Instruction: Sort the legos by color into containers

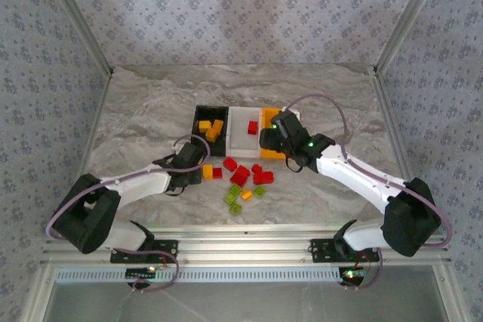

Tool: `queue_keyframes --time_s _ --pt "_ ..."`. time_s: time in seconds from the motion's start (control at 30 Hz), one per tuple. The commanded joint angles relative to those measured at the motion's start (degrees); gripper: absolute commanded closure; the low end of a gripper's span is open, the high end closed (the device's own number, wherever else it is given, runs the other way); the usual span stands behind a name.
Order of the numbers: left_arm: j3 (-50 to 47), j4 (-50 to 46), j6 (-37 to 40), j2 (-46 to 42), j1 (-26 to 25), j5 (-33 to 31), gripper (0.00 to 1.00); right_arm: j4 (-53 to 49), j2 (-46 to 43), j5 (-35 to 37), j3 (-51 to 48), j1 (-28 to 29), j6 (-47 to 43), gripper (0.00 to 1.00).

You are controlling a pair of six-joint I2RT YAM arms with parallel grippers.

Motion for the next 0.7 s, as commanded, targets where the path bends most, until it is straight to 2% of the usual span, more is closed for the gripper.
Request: queue_keyframes --time_s 0.0,0.13,0.23,0.43,0.67 --pt "0.1 -4.2 -1.3 -6.7 -2.3 -0.1 0.61 0.0 -2.0 1.6 -1.7 -0.4 1.7 0.25" --pt "3.8 -8.2 -2.6 -11.1 -7.2 -0.9 0.62 0.5 -4.8 2.0 -4.8 -0.6 2.6 0.25" --pt "9.0 -6.9 -2.9 -8.3 -10.8 -0.4 0.63 0.2 -8.1 2.5 -8.8 -0.9 4.0 0.25" --pt "29.4 -2.3 0.5 11.7 -16.4 1.5 0.65 -1.9 -16.0 3.1 -17.1 -1.4 7.0 0.25" --pt "55.2 -6.1 4.8 34.2 -16.6 4.6 0.65 -4.9 -23.8 3.1 -23.1 -1.5 8.4 0.25"
